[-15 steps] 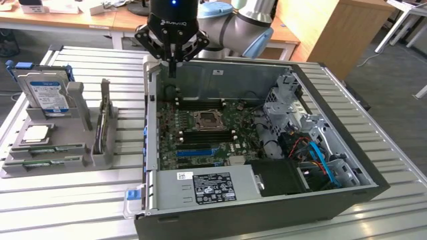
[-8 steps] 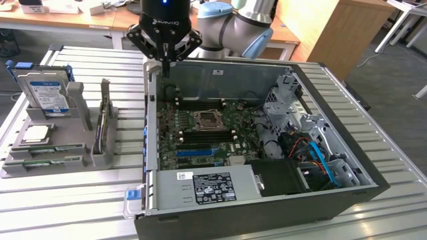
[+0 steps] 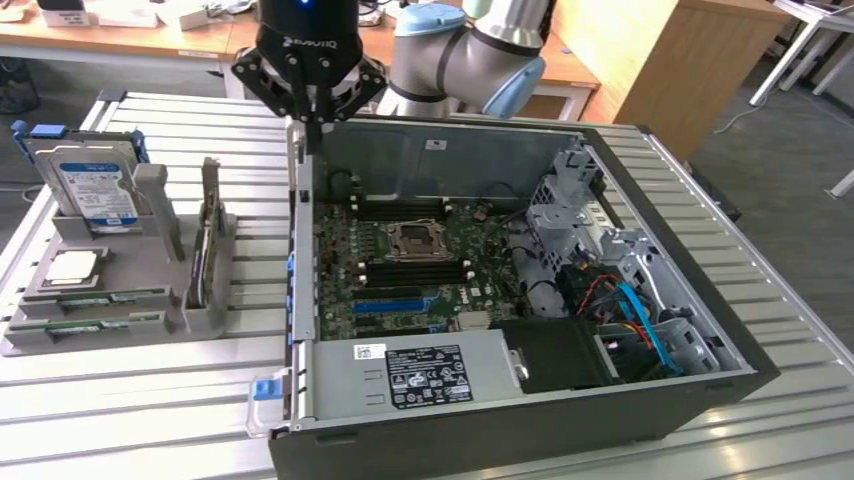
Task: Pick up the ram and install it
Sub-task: 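Reach for the ram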
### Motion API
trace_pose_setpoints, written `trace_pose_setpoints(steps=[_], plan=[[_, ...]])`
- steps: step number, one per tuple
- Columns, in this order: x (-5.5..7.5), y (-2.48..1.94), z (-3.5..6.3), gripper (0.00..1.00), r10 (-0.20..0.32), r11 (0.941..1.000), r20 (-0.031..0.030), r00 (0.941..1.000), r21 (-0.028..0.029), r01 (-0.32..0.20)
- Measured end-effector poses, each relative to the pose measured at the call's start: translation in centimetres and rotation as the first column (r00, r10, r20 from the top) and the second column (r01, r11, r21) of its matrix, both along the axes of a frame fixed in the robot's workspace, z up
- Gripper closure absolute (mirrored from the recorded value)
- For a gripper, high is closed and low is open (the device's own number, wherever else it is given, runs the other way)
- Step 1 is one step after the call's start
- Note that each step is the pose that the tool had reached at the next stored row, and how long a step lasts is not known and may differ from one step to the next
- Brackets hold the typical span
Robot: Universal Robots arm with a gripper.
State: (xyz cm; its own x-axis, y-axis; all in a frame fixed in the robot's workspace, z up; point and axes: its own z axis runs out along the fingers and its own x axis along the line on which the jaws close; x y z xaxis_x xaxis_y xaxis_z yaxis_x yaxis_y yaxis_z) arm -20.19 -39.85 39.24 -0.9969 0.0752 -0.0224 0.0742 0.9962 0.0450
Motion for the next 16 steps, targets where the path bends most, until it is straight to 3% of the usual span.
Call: trace_pose_setpoints(steps=[16], plan=[[-4.2, 0.03, -0.08, 0.89, 0.0, 1.0, 0.0, 1.0, 0.0, 0.0]])
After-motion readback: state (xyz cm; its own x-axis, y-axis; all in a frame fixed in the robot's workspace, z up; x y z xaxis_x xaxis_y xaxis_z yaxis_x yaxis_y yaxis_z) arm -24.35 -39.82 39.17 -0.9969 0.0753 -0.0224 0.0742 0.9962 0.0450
